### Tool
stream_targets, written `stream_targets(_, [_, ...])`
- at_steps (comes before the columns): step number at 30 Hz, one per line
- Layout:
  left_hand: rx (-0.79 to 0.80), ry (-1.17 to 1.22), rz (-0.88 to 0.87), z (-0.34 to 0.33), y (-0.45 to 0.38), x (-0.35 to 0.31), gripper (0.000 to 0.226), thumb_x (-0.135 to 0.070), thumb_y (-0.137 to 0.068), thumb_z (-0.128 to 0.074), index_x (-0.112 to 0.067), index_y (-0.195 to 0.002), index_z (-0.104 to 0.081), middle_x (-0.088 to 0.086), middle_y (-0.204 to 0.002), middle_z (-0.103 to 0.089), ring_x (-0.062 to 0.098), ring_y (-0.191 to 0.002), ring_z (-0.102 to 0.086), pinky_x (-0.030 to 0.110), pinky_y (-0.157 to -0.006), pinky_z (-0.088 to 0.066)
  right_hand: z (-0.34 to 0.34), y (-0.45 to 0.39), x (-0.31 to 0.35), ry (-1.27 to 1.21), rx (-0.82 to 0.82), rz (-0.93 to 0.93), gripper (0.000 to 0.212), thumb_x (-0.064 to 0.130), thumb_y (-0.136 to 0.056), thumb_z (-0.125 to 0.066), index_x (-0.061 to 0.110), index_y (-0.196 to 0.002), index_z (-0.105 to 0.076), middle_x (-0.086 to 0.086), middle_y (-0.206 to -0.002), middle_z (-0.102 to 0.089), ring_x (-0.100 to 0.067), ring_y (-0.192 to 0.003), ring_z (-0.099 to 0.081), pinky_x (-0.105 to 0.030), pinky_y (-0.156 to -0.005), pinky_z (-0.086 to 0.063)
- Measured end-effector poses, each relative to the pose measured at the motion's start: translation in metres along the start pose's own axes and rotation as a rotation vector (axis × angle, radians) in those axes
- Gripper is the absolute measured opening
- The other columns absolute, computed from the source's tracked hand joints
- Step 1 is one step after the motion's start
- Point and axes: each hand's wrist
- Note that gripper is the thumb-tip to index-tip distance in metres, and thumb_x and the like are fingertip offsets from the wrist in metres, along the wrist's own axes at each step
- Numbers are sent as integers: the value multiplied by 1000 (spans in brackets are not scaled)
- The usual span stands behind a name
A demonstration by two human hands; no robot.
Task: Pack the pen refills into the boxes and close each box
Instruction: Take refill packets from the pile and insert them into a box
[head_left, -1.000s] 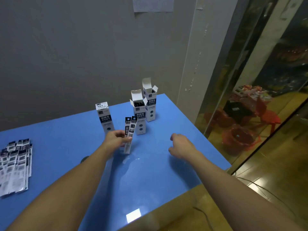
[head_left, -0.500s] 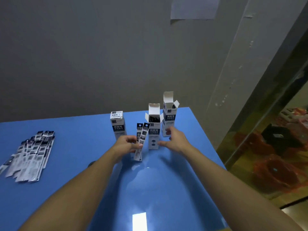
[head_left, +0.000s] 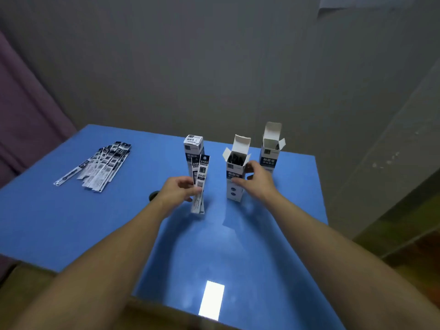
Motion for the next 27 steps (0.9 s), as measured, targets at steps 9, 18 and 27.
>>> stream_targets(9, [-157, 85, -186, 5, 36, -37, 11, 2, -88, -69, -5, -95, -73, 1, -81, -75, 9, -67, -66, 21, -59, -50, 4, 16, 7, -63, 36, 139, 44, 18, -73, -87, 24, -107, -60, 9, -98, -65, -15, -92, -63, -20, -70, -45])
stream_targets(18, [-130, 389, -412, 35, 46, -104, 15, 11, -88, -62, -1, -90, -69, 12, -88, -75, 27, -85, -71, 35, -80, -58, -4, 26, 27, 18, 79, 204, 47, 18, -76, -85, 21, -116, -61, 7, -103, -63, -15, -91, -62, -11, -64, -41])
stream_targets(27, [21, 85, -516, 10, 48, -135, 16, 4, -81, -74, 1, -97, -74, 12, -97, -77, 23, -85, -73, 31, -81, -57, -8, 31, 38, 73, 101, 239, 50, 19, -77, -85, 20, -119, -59, 7, -104, -61, -18, -97, -62, -21, -71, -45])
Point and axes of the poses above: each hand's wrist, its own y-axis away from the middle knuckle, its own z-axis out of the back of the hand, x = y × z
